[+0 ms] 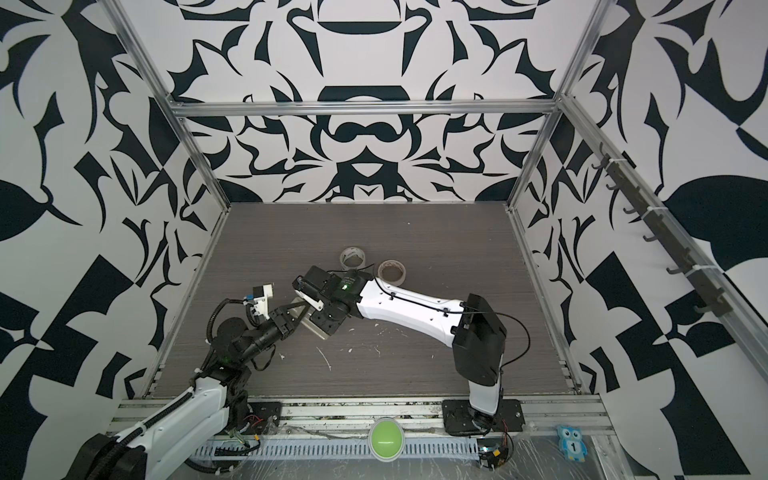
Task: Load the batteries into the remote control
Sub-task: 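Slide the cover along the remote until it closes the compartment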
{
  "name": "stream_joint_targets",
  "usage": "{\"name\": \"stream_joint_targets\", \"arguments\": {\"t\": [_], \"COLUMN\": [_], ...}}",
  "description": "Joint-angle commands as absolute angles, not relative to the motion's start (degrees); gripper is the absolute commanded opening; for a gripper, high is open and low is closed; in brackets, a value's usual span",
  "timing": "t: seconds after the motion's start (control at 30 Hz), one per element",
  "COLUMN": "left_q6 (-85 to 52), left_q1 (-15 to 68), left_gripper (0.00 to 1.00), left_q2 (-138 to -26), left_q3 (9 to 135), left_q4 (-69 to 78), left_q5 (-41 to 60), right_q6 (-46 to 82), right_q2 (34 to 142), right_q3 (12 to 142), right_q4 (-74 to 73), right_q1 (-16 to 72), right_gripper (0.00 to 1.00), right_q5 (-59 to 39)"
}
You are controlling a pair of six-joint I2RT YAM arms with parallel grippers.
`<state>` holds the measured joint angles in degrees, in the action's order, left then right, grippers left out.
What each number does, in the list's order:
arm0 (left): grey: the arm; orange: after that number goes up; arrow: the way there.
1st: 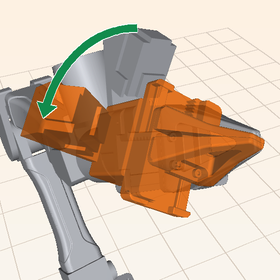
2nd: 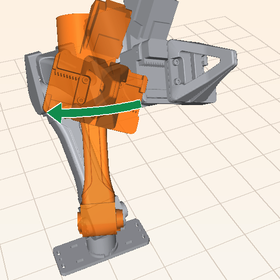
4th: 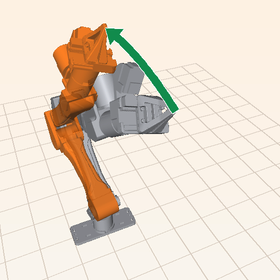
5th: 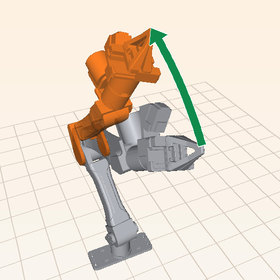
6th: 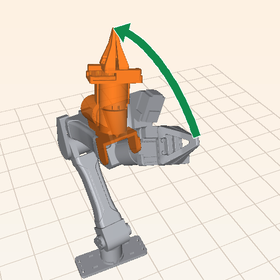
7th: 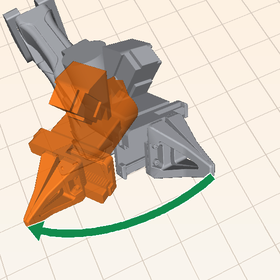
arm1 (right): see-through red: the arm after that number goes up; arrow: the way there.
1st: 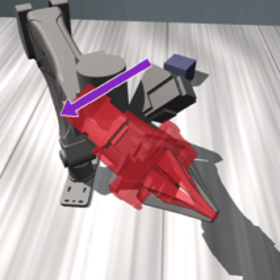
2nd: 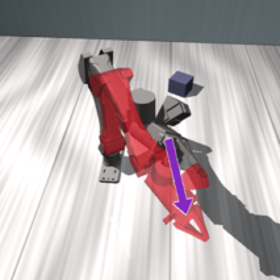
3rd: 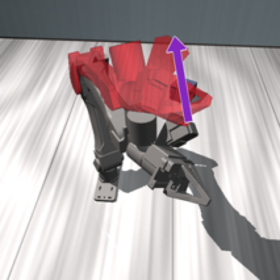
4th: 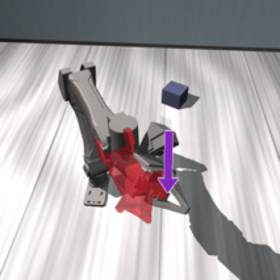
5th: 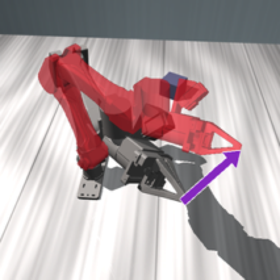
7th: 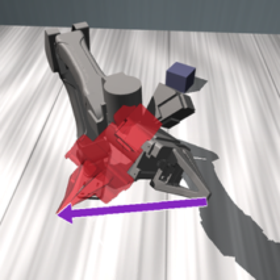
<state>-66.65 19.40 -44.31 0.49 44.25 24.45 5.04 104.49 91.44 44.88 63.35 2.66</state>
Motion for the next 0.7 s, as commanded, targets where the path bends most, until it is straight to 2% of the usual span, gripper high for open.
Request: {"name": "stream_joint_targets", "arguments": {"t": [0.0,0.23,0.33,0.37,0.4,0.67], "left_q6": [-68.9,-67.2,-66.9,-66.9,-66.8,-68.1], "left_q1": [19.5,19.5,19.5,19.4,19.5,19.5], "left_gripper": [0.0,0.0,0.0,0.0,0.0,0.0], "left_q2": [-42.9,-40.8,-40.0,-39.7,-39.7,-37.9], "left_q3": [0.3,1.2,1.7,2.0,2.3,3.0], "left_q4": [50.8,44.4,42.5,41.7,41.1,38.8], "left_q5": [25.5,24.1,23.3,23.4,23.3,22.2], "right_q6": [3.5,2.4,2.1,2.3,2.8,3.4], "right_q2": [103.1,97.2,94.9,94.4,94.2,95.7], "right_q3": [91.1,90.6,87.9,86.6,86.1,83.4], "right_q4": [45.1,43.5,39.5,37.8,36.8,32.4], "right_q1": [63.4,63.6,63.7,63.9,63.8,63.8], "right_gripper": [0.56,0.62,0.76,0.85,0.87,0.92], "right_q5": [3.4,2.1,-2.2,-3.1,-3.4,-3.5]}}
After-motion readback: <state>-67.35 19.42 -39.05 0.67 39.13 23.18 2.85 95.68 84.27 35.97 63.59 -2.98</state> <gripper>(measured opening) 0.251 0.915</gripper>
